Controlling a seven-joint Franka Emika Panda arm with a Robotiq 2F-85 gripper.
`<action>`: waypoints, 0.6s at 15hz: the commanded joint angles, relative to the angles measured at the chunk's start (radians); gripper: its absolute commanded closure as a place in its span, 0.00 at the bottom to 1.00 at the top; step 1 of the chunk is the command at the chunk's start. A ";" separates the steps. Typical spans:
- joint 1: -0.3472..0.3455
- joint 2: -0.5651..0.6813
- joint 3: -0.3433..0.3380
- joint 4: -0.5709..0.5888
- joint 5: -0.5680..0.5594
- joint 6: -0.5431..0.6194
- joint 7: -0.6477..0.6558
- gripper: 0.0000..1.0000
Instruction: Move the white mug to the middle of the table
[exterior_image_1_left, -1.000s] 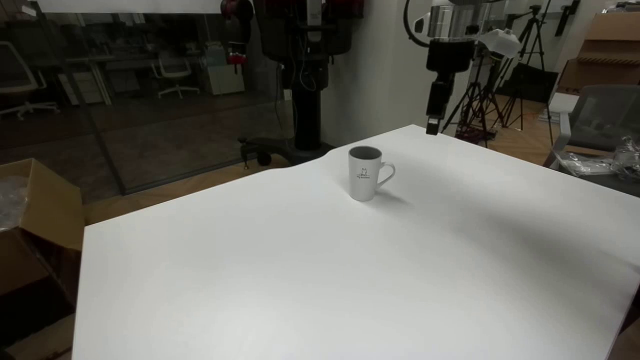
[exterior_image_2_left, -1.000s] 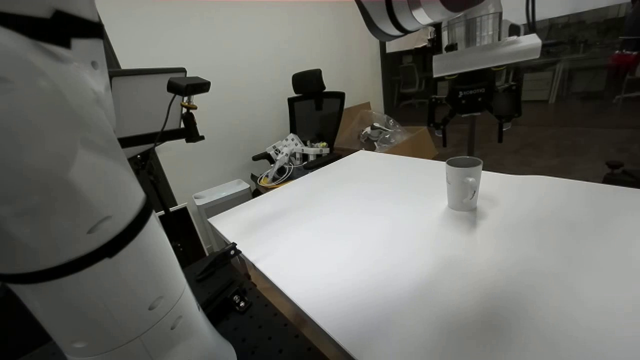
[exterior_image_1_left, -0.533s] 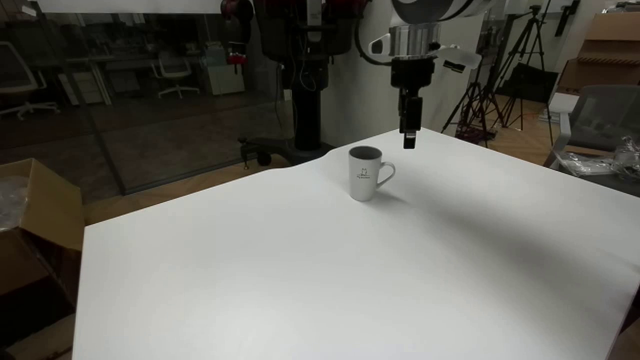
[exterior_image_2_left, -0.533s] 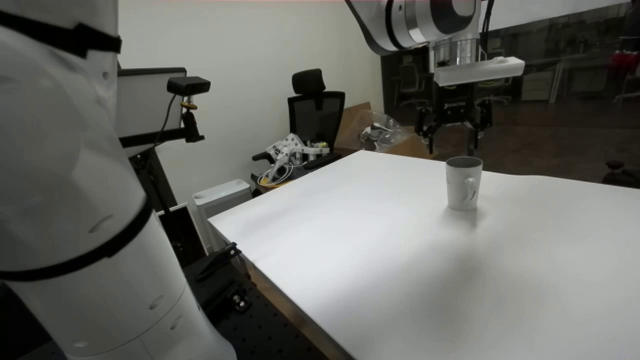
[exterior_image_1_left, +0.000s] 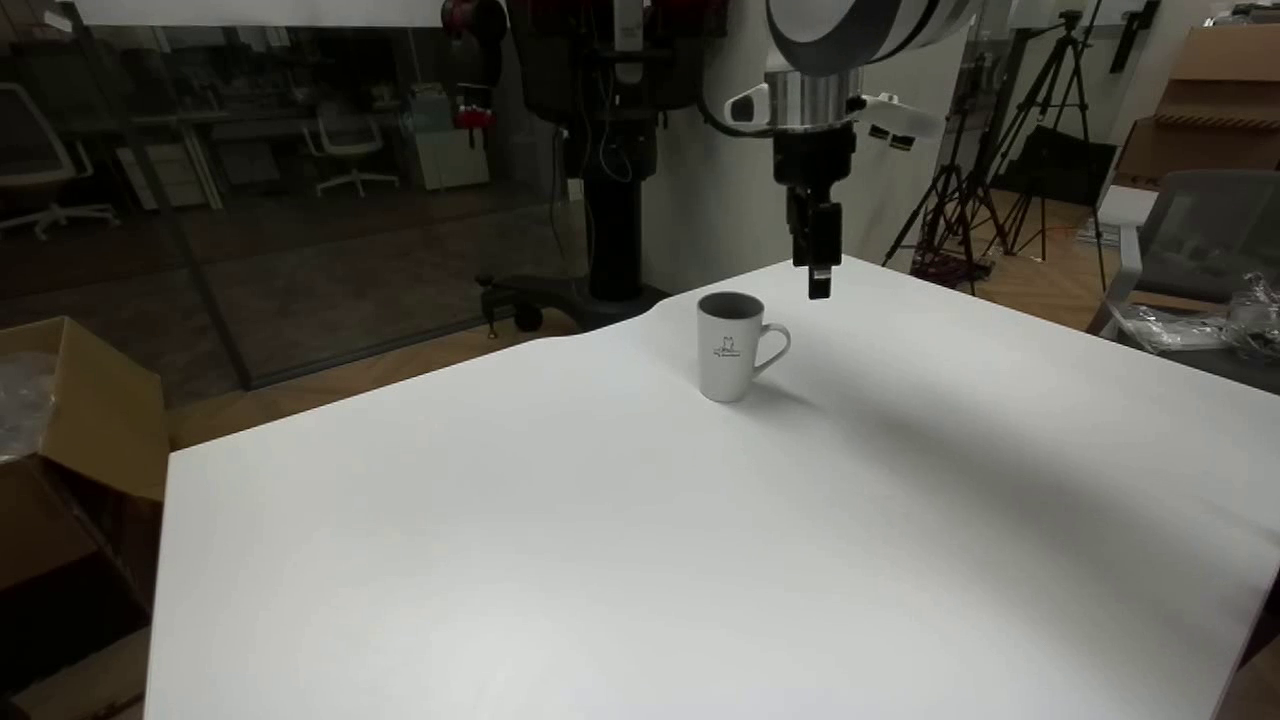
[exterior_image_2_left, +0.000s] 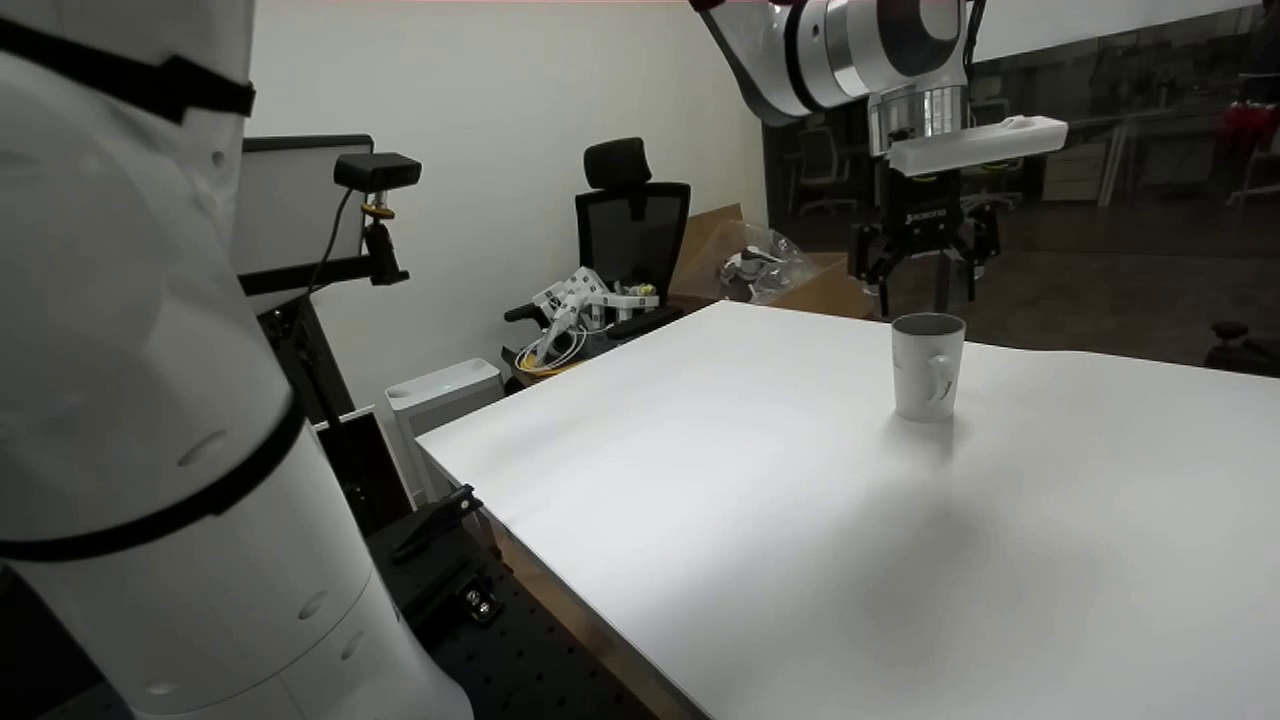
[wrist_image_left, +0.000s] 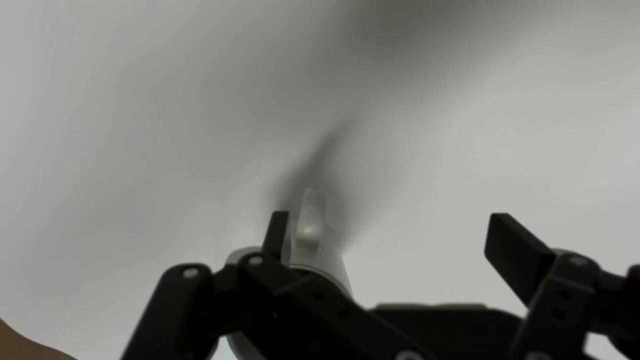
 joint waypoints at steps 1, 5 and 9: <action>0.016 0.114 -0.012 0.170 -0.074 -0.072 -0.034 0.00; 0.028 0.224 0.010 0.309 -0.088 -0.149 -0.106 0.00; 0.038 0.235 0.018 0.300 -0.083 -0.131 -0.138 0.00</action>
